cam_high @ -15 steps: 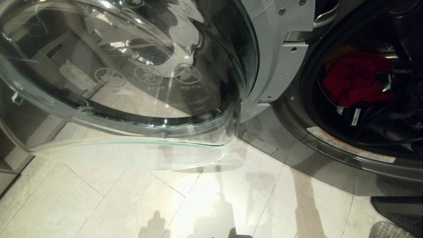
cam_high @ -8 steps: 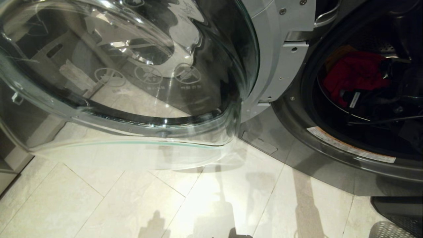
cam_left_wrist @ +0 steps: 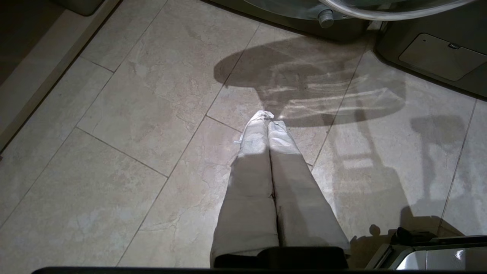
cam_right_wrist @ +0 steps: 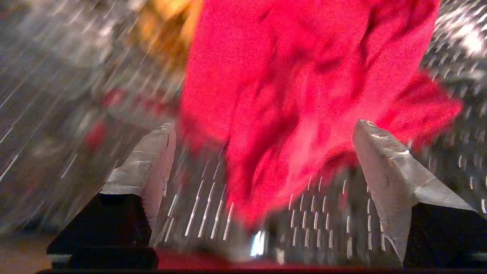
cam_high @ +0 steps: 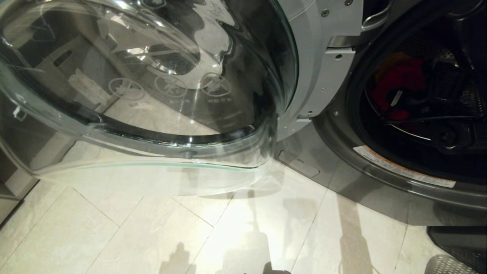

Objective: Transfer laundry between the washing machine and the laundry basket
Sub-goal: Pick a cloth and place it into the basket

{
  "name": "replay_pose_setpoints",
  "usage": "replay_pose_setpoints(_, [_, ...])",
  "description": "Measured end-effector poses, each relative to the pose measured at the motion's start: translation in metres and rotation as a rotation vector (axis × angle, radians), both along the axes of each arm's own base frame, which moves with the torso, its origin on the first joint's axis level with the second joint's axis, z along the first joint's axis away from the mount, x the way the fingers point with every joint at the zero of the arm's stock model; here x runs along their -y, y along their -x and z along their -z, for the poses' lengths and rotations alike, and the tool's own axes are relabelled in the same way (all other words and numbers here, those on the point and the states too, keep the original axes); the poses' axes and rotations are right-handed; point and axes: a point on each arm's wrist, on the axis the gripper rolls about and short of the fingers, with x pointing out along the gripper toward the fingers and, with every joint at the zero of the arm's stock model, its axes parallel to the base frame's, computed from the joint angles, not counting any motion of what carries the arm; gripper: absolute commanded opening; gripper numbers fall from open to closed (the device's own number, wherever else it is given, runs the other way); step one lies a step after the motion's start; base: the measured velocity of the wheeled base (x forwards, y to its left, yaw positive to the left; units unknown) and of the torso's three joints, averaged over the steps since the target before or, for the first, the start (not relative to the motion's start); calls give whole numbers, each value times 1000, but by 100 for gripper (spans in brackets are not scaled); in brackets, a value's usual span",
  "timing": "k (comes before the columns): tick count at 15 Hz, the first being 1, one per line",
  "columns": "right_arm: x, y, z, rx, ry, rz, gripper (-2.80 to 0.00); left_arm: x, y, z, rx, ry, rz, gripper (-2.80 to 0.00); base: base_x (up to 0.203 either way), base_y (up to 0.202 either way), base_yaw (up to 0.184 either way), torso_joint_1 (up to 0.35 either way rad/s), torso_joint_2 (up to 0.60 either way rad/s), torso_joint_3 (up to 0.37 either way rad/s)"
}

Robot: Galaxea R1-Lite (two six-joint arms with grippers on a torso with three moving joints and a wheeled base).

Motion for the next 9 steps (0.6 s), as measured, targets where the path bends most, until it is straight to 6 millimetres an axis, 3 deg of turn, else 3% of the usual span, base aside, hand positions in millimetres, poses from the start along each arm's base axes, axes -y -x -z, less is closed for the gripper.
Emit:
replay_pose_setpoints(4, [13,-39,2,35,2,53,0,0,0,0,0,-1,0,-280,0,0,0,0,0,0])
replay_pose_setpoints(7, [28,-58,-1,39,-7,120,0,0,0,0,0,-1,0,-280,0,0,0,0,0,0])
replay_pose_setpoints(9, [42,-65,7,-10,-18,160,0,0,0,0,0,-1,-1,-280,0,0,0,0,0,0])
